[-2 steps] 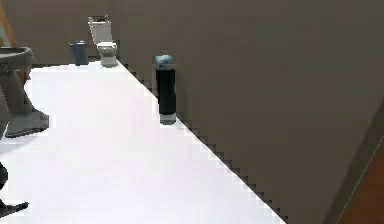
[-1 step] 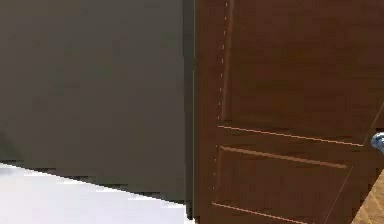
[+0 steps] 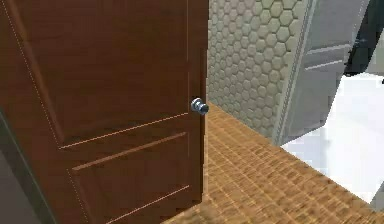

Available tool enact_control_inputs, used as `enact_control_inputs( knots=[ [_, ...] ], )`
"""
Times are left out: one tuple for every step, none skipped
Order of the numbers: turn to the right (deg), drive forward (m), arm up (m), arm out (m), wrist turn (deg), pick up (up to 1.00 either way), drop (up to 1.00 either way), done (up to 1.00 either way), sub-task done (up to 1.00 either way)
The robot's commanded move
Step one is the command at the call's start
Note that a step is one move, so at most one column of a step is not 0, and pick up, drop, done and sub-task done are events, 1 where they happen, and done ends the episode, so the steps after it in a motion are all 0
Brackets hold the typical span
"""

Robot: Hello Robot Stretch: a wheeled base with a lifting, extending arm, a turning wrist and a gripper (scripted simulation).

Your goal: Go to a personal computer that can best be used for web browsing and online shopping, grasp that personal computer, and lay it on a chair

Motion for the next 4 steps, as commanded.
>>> enact_control_inputs(
  knots=[
    [27.0, 0.0, 0.0, 0.0, 0.0, 0.0, 0.0, 0.0, 0.0],
    [0.0, 0.85, 0.0, 0.0, 0.0, 0.0, 0.0, 0.0, 0.0],
    [9.0, 0.0, 0.0, 0.0, 0.0, 0.0, 0.0, 0.0, 0.0],
    [0.0, 0.35, 0.0, 0.0, 0.0, 0.0, 0.0, 0.0, 0.0]
  ],
)
